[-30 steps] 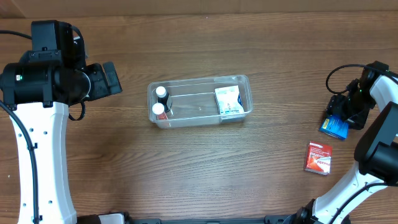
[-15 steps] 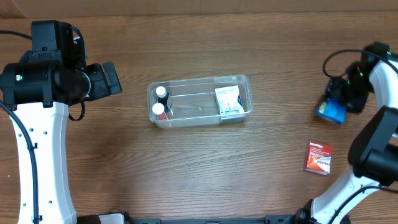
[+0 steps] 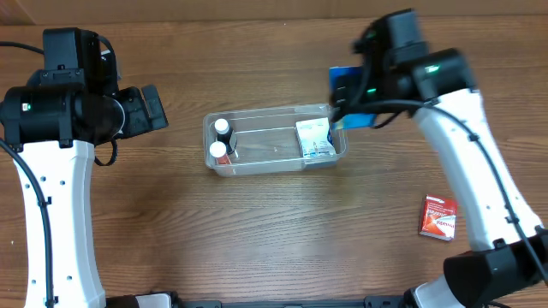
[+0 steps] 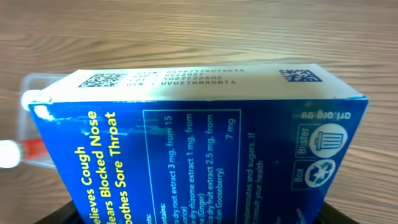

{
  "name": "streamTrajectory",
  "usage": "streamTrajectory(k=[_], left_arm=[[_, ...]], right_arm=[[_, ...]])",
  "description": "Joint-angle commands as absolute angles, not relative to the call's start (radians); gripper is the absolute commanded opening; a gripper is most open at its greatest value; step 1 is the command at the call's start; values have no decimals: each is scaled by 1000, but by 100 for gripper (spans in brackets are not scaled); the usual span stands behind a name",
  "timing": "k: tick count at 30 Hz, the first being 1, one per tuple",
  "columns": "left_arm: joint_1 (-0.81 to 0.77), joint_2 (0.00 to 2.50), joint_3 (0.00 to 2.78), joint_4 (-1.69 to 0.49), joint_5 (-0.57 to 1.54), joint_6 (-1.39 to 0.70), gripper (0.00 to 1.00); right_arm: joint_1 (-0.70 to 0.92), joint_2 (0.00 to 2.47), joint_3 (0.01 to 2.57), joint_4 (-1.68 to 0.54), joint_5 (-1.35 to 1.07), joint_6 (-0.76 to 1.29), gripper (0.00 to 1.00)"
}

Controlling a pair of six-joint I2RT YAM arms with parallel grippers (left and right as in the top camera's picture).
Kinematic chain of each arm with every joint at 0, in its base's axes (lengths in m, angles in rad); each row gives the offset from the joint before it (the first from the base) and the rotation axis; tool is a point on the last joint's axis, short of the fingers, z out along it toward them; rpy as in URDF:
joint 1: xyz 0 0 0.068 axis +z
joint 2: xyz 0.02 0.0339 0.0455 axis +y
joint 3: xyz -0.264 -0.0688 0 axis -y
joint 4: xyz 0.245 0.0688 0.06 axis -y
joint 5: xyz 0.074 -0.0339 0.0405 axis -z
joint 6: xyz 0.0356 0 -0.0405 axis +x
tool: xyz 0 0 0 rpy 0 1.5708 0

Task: Pack container
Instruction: 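Lower the blue box into the container's middle, release, withdraw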

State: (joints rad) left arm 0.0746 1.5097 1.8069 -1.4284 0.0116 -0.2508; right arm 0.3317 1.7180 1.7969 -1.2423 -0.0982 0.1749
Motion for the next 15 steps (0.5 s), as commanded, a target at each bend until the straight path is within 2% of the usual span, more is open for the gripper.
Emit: streamTrajectory(k=[1, 8, 15], left_arm=[[78, 1515, 1803, -1428, 12, -224, 100], [78, 1515, 1803, -1430, 12, -224, 100], [78, 1515, 1803, -1431, 11, -224, 100]], right_arm=[[443, 1739, 1785, -1204, -68, 321, 68], [586, 1860, 1785, -1173, -46, 402, 69], [640, 1993, 1785, -1116, -46, 424, 69]])
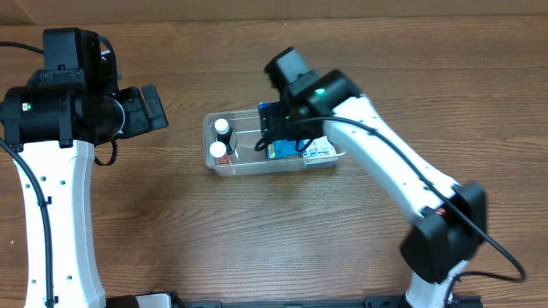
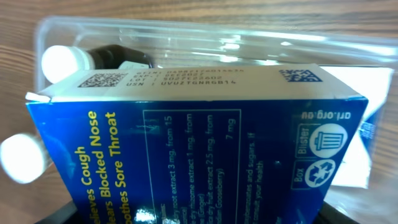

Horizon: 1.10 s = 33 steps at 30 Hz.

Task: Pack container
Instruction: 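Lower the blue box into the container's middle, release, withdraw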

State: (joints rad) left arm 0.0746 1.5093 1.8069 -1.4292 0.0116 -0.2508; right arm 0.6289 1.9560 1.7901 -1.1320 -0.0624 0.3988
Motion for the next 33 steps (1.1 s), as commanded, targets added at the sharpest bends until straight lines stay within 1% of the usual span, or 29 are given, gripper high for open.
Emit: streamTrajectory(k=[1, 9, 19, 25, 28, 33], left_arm=[[78, 1515, 1803, -1432, 11, -224, 100], [78, 1515, 1803, -1433, 11, -224, 100], [78, 1515, 1803, -1433, 12, -224, 100], [78, 1515, 1803, -1435, 12, -224, 100], [78, 1515, 1803, -1436, 12, -224, 100], [78, 1515, 1803, -1437, 12, -224, 100]], right_arm=[[640, 2012, 1785, -1109, -46, 424, 69], [638, 2094, 1785, -1108, -46, 432, 69], [638, 2095, 1785, -1098, 7, 431, 70], [633, 2095, 1785, -1073, 7, 431, 71], [629, 2095, 1785, -1053, 7, 430, 73], [628, 2095, 1785, -1052, 7, 430, 73]])
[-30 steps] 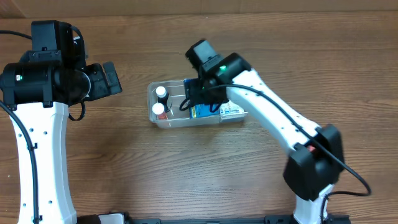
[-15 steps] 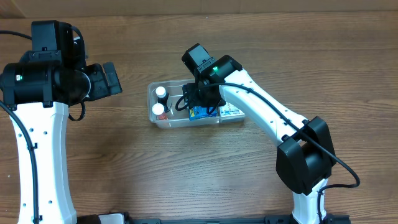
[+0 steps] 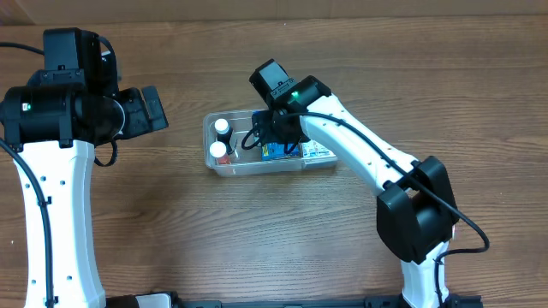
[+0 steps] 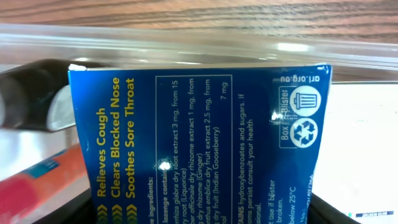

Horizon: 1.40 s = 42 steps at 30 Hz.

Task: Pack container
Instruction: 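Lower the blue box into the container's middle, release, withdraw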

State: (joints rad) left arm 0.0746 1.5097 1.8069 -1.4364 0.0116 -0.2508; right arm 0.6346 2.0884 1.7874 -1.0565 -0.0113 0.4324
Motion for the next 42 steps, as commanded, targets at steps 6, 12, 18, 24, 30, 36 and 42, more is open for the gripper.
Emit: streamTrajectory(k=[6, 12, 18, 24, 30, 36, 42], left_arm=[[78, 1515, 1803, -1438, 11, -224, 100], [78, 1515, 1803, -1437, 11, -224, 100], [78, 1515, 1803, -1437, 11, -219, 100], [78, 1515, 1803, -1438, 10, -212, 100], [78, 1515, 1803, -1439, 8, -205, 100], [78, 1515, 1803, -1439, 9, -205, 100], [78, 1515, 1803, -1439, 9, -206, 100]], right_arm=[[628, 2095, 1785, -1052, 7, 431, 76], [628, 2095, 1785, -1056, 7, 430, 100], [628, 2089, 1795, -1065, 101, 430, 100], [623, 1948, 1892, -1128, 204, 449, 100], [494, 1726, 1933, -1231, 248, 583, 100], [262, 1610, 1931, -1563, 163, 670, 100], [198, 1461, 1808, -1664, 161, 672, 100]])
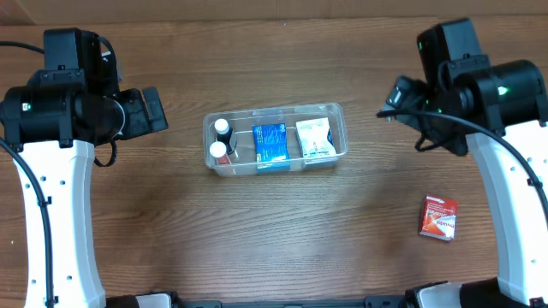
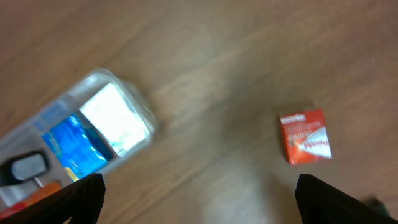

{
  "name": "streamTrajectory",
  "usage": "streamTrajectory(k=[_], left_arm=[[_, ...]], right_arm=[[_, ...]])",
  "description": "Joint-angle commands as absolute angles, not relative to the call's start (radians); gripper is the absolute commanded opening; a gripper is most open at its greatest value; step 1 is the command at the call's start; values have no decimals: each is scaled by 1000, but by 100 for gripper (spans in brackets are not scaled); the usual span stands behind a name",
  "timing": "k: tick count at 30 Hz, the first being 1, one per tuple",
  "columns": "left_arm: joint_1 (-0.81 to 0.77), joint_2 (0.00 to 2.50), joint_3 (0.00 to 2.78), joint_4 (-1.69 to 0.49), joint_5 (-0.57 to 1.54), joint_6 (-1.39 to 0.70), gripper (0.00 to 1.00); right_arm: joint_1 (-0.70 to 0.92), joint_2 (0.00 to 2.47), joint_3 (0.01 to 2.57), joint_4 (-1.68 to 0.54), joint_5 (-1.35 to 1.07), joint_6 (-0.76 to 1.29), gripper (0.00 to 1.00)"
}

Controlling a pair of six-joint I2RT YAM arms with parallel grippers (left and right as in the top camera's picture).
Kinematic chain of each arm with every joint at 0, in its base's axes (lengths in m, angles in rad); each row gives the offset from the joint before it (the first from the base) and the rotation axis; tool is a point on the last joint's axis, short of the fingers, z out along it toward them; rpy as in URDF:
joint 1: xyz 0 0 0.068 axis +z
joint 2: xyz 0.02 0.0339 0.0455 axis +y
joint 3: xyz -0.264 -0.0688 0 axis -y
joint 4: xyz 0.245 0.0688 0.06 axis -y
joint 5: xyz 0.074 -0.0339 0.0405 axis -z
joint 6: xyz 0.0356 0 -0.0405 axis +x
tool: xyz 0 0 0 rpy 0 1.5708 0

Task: Pack container
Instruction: 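Lower the blue box into the container's middle, release, withdraw, then lower the right gripper onto the red box and grasp it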

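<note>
The clear plastic container (image 1: 208, 137) stands mid-table. It holds two white-capped bottles (image 1: 221, 139) at its left end, a blue medicine box (image 1: 271, 145) in the middle and a white packet (image 1: 314, 138) at the right. The right wrist view shows the container (image 2: 146, 115), blue box (image 2: 69, 142) and white packet (image 2: 115, 118) from above. A red sachet (image 1: 438, 216) lies on the table at the right, also seen as the red sachet (image 2: 305, 135). My right gripper (image 2: 199, 202) is open and empty, high over bare wood right of the container. My left gripper (image 1: 152, 107) hangs left of the container.
The wooden table (image 1: 282, 231) stretches in front of the container. The left arm's white links (image 1: 51, 214) stand along the left side and the right arm (image 1: 514, 214) along the right edge.
My right gripper let go of the blue box, which now lies in the container's middle. The gripper has moved from inside the container to high at the right. The left arm has not moved.
My right gripper first held the blue box at the container's right end. Then it held it over the container's middle, then low inside between the bottles and the white packet. Now the box lies there and the gripper is open, away to the right.
</note>
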State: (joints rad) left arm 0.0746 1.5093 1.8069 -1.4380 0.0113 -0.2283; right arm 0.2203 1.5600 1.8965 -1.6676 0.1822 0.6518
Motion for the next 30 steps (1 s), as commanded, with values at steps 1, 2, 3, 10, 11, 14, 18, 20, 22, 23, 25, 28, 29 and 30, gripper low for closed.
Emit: streamTrajectory(k=[1, 2, 3, 10, 11, 14, 18, 20, 22, 23, 25, 28, 29, 30], left_arm=[[78, 1515, 1803, -1439, 9, -206, 100], [78, 1515, 1803, -1439, 9, -206, 100], [78, 1515, 1803, -1439, 9, -206, 100], [78, 1515, 1803, -1439, 14, -206, 100], [78, 1515, 1803, -1439, 17, -205, 100], [78, 1515, 1803, -1441, 16, -205, 100], [78, 1515, 1803, -1443, 17, -205, 100], [78, 1515, 1803, -1442, 16, -205, 100], [78, 1515, 1803, -1442, 16, -205, 100], [78, 1515, 1803, -1442, 16, -205, 100], [78, 1515, 1803, -1442, 17, -205, 100], [78, 1515, 1803, -1441, 17, -205, 100], [78, 1515, 1803, -1441, 17, -205, 100], [78, 1515, 1803, -1441, 17, -205, 100]], right_arm=[[188, 1425, 1765, -1652, 155, 675, 100], [172, 1372, 1700, -1632, 147, 682, 100], [159, 1338, 1653, -1616, 143, 686, 100], [-84, 1134, 1194, -1356, -60, 597, 100], [-131, 1142, 1139, -1324, -93, 577, 100], [-221, 1185, 1054, -1284, -103, 572, 100], [-334, 1285, 1015, -1251, -84, 555, 100], [-364, 1335, 1015, -1211, -84, 475, 100], [-369, 1374, 1015, -1174, -84, 367, 100], [-369, 1394, 1015, -1162, -84, 304, 100], [-369, 1438, 1015, -1157, -77, 191, 100], [-369, 1514, 1015, -1171, -54, 145, 100], [-369, 1533, 1015, -1171, -54, 144, 100], [-369, 1552, 1015, -1169, -54, 144, 100]])
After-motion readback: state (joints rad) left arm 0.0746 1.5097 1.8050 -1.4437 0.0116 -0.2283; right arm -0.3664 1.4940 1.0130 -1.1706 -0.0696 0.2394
